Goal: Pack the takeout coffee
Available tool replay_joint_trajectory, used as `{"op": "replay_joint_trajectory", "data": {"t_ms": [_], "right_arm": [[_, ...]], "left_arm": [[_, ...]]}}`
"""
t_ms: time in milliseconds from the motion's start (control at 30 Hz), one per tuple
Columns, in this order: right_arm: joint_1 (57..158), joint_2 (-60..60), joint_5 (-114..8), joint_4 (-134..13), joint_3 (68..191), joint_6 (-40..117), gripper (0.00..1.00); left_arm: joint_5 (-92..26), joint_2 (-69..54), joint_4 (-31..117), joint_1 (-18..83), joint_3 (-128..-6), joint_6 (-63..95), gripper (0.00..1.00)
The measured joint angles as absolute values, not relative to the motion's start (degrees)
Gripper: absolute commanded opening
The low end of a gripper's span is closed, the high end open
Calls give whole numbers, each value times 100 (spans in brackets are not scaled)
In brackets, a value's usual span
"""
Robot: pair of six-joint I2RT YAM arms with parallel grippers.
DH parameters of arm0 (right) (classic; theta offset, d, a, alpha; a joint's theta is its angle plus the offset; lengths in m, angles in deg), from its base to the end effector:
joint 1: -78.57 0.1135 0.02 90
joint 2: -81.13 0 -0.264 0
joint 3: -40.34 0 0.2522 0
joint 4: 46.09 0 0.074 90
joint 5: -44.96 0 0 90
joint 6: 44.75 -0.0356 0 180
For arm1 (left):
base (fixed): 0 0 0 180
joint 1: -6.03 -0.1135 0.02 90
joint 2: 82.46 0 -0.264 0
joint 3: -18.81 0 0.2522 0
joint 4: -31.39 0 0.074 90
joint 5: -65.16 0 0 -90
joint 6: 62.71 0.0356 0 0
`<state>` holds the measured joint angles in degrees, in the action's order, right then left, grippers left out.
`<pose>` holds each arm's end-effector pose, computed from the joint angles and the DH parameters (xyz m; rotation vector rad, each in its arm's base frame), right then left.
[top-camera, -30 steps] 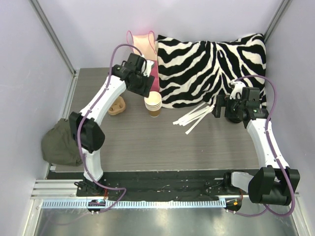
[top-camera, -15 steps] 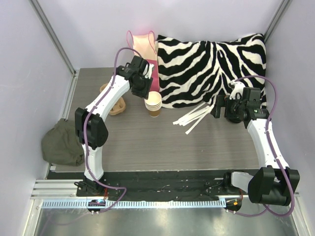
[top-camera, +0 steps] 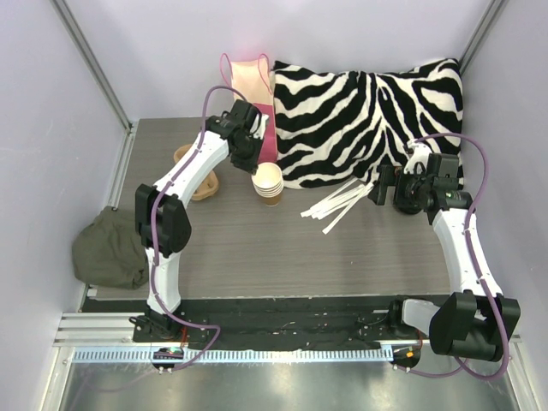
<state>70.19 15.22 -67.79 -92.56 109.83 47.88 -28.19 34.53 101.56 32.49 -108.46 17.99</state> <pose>0.2416 -0.0217 0.2975 -0.0848 2.2728 0.3590 0.3956 -0.1992 0.2990 0.4150 2.6113 -0.2919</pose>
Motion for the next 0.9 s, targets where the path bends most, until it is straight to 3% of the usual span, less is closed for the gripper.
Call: {"op": "replay_joint_trajectory", "data": {"t_ms": [100, 900], "right_arm": [[7019, 1522, -6818, -9259, 10969, 4762, 100], [6975, 1522, -6932, -9245, 10967, 4659, 100]], "left_arm": [[-2885, 3453, 10164, 3249, -10857, 1738, 0], [-3685, 3447, 10849, 3211, -11399, 1762, 0]]}}
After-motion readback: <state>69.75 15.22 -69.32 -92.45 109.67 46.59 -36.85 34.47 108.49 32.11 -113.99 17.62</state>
